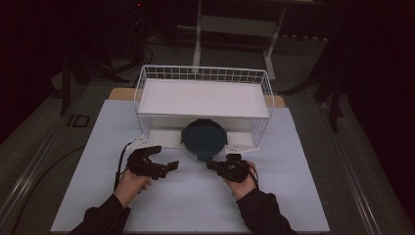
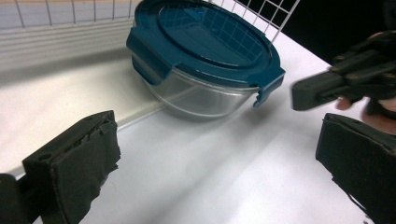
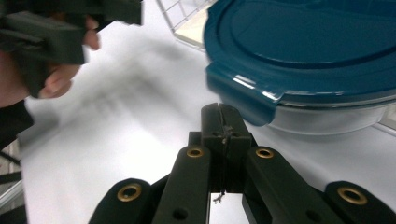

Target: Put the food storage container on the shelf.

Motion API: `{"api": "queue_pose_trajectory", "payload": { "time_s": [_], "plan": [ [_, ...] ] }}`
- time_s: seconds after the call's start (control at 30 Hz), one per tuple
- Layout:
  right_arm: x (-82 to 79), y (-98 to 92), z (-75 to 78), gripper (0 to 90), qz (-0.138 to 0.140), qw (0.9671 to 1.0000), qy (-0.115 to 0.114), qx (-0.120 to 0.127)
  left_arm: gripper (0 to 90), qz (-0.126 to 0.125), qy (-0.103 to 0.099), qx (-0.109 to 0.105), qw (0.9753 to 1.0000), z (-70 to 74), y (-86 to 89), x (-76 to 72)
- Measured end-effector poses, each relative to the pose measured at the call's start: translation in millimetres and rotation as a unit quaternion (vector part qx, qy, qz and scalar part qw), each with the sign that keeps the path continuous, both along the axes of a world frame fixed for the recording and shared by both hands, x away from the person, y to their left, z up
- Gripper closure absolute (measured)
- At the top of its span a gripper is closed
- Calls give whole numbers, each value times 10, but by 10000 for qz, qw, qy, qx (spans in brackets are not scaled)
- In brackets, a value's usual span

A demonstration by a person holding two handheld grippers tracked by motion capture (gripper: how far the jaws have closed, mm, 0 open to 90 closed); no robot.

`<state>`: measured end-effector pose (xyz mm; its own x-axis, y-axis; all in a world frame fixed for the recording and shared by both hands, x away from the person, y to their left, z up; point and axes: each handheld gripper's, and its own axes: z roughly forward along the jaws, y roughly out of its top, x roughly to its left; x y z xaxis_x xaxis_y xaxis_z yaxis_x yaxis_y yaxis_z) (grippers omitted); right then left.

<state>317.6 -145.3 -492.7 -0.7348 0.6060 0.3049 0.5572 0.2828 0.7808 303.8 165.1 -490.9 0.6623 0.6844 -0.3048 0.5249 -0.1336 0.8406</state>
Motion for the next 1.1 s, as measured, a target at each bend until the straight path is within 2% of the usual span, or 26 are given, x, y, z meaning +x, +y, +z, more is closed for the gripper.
{"api": "queue_pose_trajectory", "payload": {
  "time_s": [0.17,0.43,0.87,1.1],
  "plan": [
    [89,9,-33,900,-157,9999,63,-1,0,8,-59,-40,10000,3,21,-26],
    [171,43,-31,900,-231,9997,3,-59,0,80,-122,-128,9998,-9,45,-19],
    [335,177,-36,900,-311,9994,-140,-113,0,-36,-191,-30,9998,-37,-5,-35],
    [450,207,-37,900,-446,9988,-166,-136,0,-29,-241,-59,9997,-28,2,-43]
  ]
}}
